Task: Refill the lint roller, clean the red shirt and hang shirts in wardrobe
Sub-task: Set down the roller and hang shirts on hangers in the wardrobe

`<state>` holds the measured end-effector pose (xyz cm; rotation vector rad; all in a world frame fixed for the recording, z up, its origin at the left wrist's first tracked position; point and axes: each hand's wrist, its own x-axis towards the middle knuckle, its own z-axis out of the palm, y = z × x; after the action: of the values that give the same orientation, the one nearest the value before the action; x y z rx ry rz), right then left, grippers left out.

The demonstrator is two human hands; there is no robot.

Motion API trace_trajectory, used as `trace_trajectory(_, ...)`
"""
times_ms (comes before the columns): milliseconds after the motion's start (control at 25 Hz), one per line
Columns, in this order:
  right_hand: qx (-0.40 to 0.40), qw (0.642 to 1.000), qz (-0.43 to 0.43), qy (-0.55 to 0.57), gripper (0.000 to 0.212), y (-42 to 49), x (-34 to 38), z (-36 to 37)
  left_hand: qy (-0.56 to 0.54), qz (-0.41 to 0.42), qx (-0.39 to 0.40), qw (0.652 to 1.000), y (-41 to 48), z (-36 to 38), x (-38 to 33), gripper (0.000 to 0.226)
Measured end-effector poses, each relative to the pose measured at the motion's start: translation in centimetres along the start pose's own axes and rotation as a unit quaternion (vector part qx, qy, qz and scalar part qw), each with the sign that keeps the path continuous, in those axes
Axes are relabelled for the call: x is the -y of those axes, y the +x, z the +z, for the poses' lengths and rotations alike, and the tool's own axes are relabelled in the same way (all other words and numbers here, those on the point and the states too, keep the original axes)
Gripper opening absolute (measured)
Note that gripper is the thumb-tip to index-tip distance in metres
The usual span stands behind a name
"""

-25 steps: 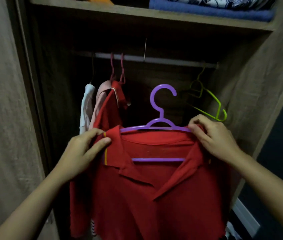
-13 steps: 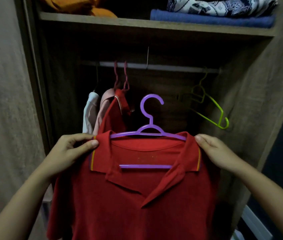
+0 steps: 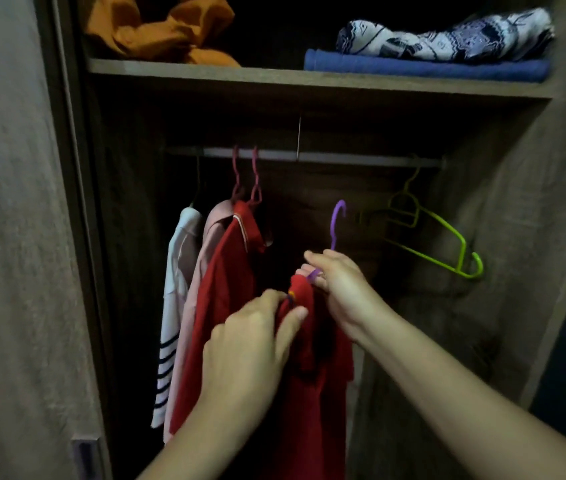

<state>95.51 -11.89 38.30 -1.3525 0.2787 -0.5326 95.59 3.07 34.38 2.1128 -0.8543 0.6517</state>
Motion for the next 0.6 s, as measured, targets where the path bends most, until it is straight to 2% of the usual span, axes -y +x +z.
trace_trajectory(80,-0.018,0.999,-0.011,-0.034,0.069,0.9,0.8,0.1,-0.047,-0.010,0.002,0.999,2.3,-0.7,-0.6,0.060)
trace_trajectory(120,-0.017,0.999,-0.016,-0.048,0.067,1.4,1.2,0.1,-0.065,-0.011,-0.031,0.997,4.3,-0.9,-0.3,0.058)
trace_trajectory(200,-0.019,0.996,-0.027,-0.079,0.061,2.8,2.2,0.3,-0.013,-0.023,-0.077,0.997,9.4,-0.4,1.4,0.045)
trace_trajectory(320,-0.032,0.991,-0.046,-0.121,0.060,5.6,3.8,0.5,0.134,-0.075,0.018,0.988,15.8,1.4,3.5,0.056)
trace_trajectory(400,-0.037,0.987,-0.061,-0.142,0.058,7.6,4.7,0.5,0.178,-0.100,0.075,0.976,18.2,2.8,4.2,0.062)
trace_trajectory(520,-0.045,0.983,-0.083,-0.157,0.053,10.1,5.8,0.1,0.110,-0.126,0.103,0.980,20.2,4.8,4.4,0.055)
trace_trajectory(600,-0.031,0.981,-0.097,-0.163,0.051,11.9,6.4,0.0,0.085,-0.105,0.117,0.984,20.6,6.2,3.5,0.047)
